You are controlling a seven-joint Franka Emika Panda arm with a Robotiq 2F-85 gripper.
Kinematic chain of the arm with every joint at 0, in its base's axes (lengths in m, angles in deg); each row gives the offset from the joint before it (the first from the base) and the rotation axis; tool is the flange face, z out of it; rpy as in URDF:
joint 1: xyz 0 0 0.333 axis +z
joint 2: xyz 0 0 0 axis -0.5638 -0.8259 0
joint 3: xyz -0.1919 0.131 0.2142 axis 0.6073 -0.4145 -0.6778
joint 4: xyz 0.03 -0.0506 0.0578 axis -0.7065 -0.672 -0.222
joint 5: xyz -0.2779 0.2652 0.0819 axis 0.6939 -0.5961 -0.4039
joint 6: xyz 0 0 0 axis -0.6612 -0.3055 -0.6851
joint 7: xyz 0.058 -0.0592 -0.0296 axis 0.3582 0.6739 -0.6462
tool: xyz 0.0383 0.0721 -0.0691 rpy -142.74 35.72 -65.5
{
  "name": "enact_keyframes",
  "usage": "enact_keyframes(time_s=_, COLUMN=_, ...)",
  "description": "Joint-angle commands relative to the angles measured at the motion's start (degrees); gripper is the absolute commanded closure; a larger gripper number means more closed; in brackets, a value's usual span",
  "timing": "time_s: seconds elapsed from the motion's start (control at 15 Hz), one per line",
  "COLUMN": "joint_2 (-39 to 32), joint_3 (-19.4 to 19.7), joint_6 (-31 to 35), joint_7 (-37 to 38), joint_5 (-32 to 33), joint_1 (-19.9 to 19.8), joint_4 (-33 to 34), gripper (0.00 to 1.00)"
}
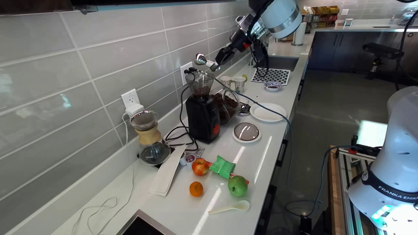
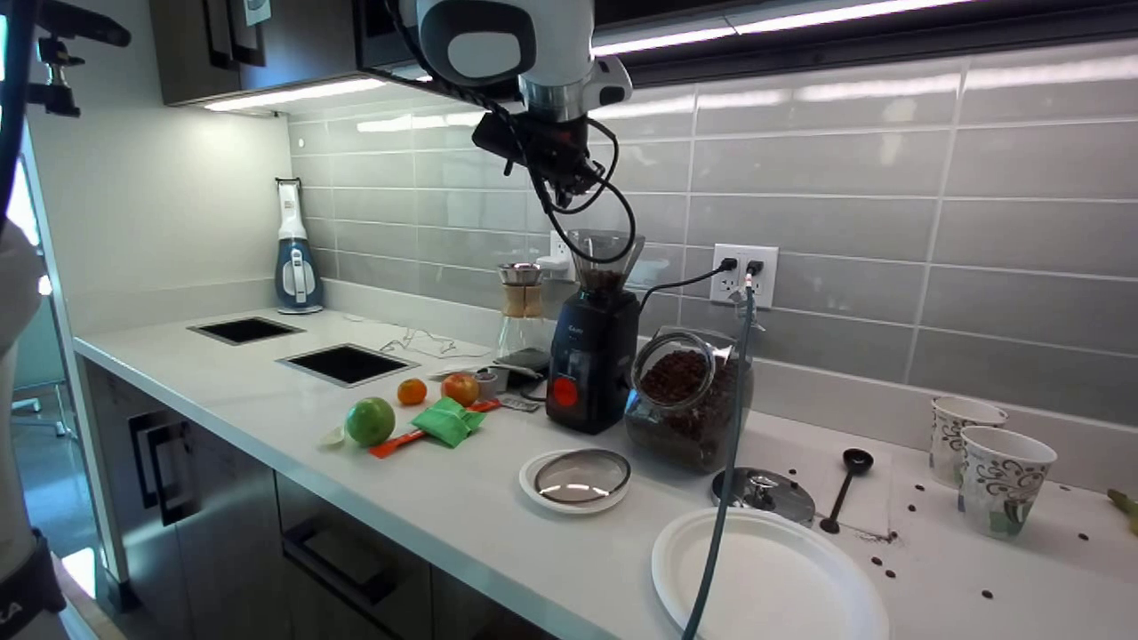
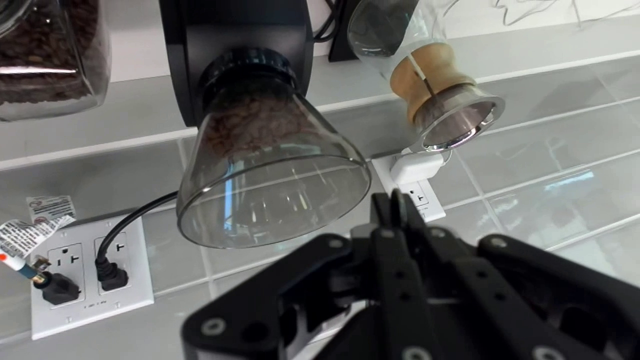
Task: Take a scoop of coffee grounds and place them in the coffee blender
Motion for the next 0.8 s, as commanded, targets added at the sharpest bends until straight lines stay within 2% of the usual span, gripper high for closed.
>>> enact_keyframes(time_s=0.0, joint_2=-0.76, joint_3=-3.11, joint_6=-4.99, joint_7=-3.46, joint_5=-4.9, joint_1=-4.62, joint_4=1.43, gripper=0.99)
enact_keyframes(time_s=0.4, joint_2=-1.55, joint_3=-6.64, joint_6=-9.56, joint_7=-5.95, joint_5=-7.43, joint_1=-9.55, joint_4=2.27, gripper=0.99)
enact_keyframes(time_s=0.73, joint_2=-1.43, joint_3=-8.9, joint_6=-12.0, joint_7=-5.89, joint_5=-4.28, joint_1=-12.11, joint_4=1.74, gripper=0.99)
